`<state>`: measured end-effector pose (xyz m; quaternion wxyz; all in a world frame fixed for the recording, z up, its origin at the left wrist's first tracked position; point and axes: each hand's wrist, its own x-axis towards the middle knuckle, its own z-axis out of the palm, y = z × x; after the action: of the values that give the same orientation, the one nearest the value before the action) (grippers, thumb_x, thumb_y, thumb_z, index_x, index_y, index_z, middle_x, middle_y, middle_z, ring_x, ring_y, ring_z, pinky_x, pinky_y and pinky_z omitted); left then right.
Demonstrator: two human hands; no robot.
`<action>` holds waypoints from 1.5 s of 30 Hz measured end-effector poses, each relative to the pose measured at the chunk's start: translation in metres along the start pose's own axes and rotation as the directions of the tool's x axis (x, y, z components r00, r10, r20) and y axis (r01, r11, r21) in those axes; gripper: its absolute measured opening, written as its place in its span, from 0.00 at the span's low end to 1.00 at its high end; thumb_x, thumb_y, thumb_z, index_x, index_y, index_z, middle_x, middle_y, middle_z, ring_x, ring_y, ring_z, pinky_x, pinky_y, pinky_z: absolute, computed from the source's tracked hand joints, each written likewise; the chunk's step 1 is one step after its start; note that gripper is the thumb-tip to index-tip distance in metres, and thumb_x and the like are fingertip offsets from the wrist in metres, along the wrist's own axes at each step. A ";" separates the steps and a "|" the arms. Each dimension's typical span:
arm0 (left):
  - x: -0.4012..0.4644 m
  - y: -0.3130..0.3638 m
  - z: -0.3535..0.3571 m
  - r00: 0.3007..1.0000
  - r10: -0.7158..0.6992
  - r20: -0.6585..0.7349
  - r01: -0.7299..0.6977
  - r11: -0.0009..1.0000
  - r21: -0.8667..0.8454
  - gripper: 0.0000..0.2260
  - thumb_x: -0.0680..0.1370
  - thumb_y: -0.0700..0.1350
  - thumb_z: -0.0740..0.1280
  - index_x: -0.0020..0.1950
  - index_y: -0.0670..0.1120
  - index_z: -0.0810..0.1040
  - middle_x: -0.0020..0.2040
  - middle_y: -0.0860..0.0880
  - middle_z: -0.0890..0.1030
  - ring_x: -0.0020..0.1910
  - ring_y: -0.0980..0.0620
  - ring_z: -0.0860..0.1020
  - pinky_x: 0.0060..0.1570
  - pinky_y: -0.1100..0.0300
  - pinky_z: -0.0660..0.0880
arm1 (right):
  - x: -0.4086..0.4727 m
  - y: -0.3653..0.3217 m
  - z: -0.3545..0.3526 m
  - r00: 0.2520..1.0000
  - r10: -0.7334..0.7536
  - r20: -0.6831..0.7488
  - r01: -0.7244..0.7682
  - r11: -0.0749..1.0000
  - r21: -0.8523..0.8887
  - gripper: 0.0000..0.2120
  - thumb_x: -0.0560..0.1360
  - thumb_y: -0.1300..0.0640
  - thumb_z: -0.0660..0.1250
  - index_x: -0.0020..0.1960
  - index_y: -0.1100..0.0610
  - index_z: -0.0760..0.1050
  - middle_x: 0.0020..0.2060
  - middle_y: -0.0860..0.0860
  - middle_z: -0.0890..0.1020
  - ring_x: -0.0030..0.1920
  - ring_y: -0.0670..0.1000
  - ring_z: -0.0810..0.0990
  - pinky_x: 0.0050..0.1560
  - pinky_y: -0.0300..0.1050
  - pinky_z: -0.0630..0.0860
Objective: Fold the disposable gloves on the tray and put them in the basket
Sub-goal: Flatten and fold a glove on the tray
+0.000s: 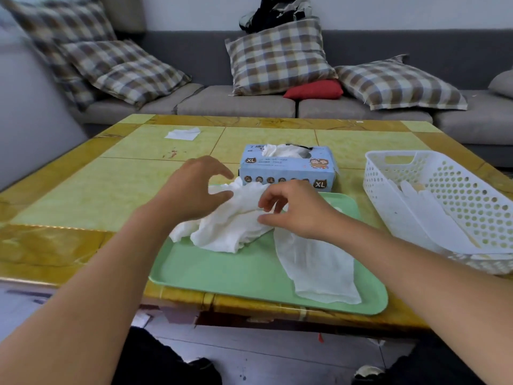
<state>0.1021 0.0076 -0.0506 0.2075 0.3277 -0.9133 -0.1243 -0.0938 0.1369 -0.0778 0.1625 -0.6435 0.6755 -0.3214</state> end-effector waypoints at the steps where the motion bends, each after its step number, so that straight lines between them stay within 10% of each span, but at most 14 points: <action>1: -0.004 -0.011 -0.001 0.997 -0.050 0.054 0.051 0.998 -0.021 0.13 0.76 0.48 0.73 0.60 0.54 0.81 0.60 0.54 0.79 0.59 0.50 0.76 0.55 0.57 0.69 | 0.005 -0.008 0.010 0.998 -0.017 0.058 0.018 0.999 -0.029 0.12 0.71 0.53 0.79 0.53 0.52 0.83 0.45 0.45 0.83 0.43 0.46 0.81 0.45 0.41 0.78; 5: -0.017 -0.024 0.011 0.906 -0.154 0.395 0.241 0.954 -0.180 0.20 0.80 0.55 0.67 0.72 0.57 0.73 0.71 0.57 0.71 0.70 0.55 0.69 0.67 0.57 0.66 | 0.021 -0.022 0.042 0.973 -0.041 0.229 0.112 0.945 -0.307 0.15 0.74 0.50 0.74 0.61 0.49 0.82 0.54 0.48 0.82 0.53 0.51 0.80 0.53 0.50 0.77; 9: -0.020 -0.019 0.010 0.875 -0.078 0.477 0.140 0.986 -0.095 0.33 0.77 0.58 0.71 0.79 0.61 0.61 0.74 0.60 0.64 0.72 0.59 0.62 0.67 0.61 0.60 | 0.020 -0.017 0.038 0.969 -0.066 0.237 0.111 0.977 -0.181 0.05 0.76 0.55 0.74 0.50 0.53 0.87 0.38 0.44 0.83 0.38 0.41 0.77 0.44 0.42 0.72; 13: -0.013 -0.015 0.017 0.879 -0.027 0.476 0.117 0.980 -0.162 0.17 0.85 0.50 0.57 0.74 0.57 0.71 0.70 0.57 0.71 0.70 0.56 0.68 0.60 0.66 0.62 | 0.012 -0.006 0.026 0.978 -0.011 0.211 0.007 1.000 0.018 0.04 0.75 0.58 0.75 0.48 0.56 0.88 0.40 0.43 0.87 0.41 0.39 0.83 0.47 0.36 0.78; 16: -0.008 -0.019 0.017 0.860 -0.102 0.500 0.268 0.924 -0.273 0.22 0.83 0.65 0.51 0.72 0.62 0.73 0.70 0.60 0.71 0.71 0.54 0.70 0.69 0.58 0.63 | 0.008 -0.003 0.016 0.975 0.086 0.206 -0.142 0.952 0.272 0.04 0.78 0.63 0.71 0.48 0.62 0.85 0.41 0.52 0.87 0.43 0.46 0.84 0.49 0.43 0.83; 20: -0.004 -0.033 0.022 0.841 -0.135 0.524 0.395 0.815 -0.423 0.39 0.66 0.84 0.48 0.73 0.71 0.65 0.78 0.58 0.65 0.76 0.51 0.65 0.76 0.41 0.59 | 0.005 -0.009 -0.006 0.958 0.230 0.174 -0.285 0.665 0.691 0.09 0.83 0.61 0.62 0.49 0.60 0.81 0.43 0.56 0.85 0.42 0.53 0.84 0.48 0.50 0.85; 28: -0.011 -0.007 0.029 0.903 -0.157 0.399 0.165 0.986 0.014 0.55 0.59 0.73 0.76 0.80 0.60 0.54 0.78 0.55 0.62 0.75 0.50 0.63 0.73 0.48 0.64 | -0.002 -0.005 -0.043 0.869 0.450 0.203 -0.232 0.009 0.973 0.11 0.83 0.61 0.57 0.54 0.59 0.79 0.42 0.55 0.86 0.41 0.53 0.86 0.45 0.51 0.85; 35: 0.010 0.008 0.054 0.947 -0.238 0.218 0.157 0.930 0.333 0.17 0.79 0.47 0.63 0.68 0.50 0.70 0.56 0.47 0.72 0.59 0.40 0.76 0.48 0.52 0.70 | -0.021 0.004 -0.049 0.819 0.407 0.404 -0.416 -0.063 0.907 0.36 0.75 0.31 0.64 0.68 0.59 0.77 0.64 0.58 0.82 0.59 0.58 0.83 0.55 0.57 0.83; 40: 0.010 0.009 0.048 0.921 -0.331 0.204 0.246 0.902 0.353 0.21 0.79 0.47 0.62 0.72 0.47 0.66 0.59 0.45 0.73 0.57 0.41 0.75 0.48 0.52 0.70 | -0.034 0.003 -0.055 0.863 0.396 0.313 -0.377 0.093 0.922 0.22 0.67 0.61 0.75 0.60 0.62 0.79 0.53 0.58 0.86 0.49 0.55 0.86 0.48 0.51 0.85; 45: 0.010 0.017 0.035 0.918 -0.323 0.232 0.260 0.929 0.264 0.34 0.74 0.66 0.67 0.75 0.54 0.61 0.69 0.48 0.71 0.62 0.42 0.75 0.54 0.50 0.71 | -0.034 0.012 -0.063 0.837 0.494 0.238 -0.374 0.197 0.907 0.15 0.76 0.56 0.72 0.62 0.59 0.79 0.51 0.55 0.86 0.47 0.53 0.87 0.45 0.47 0.85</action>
<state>0.0697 0.0167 -0.0719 0.0207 0.4623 -0.8817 -0.0922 -0.1390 0.1841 -0.0461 0.5455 -0.1975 0.5280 -0.6201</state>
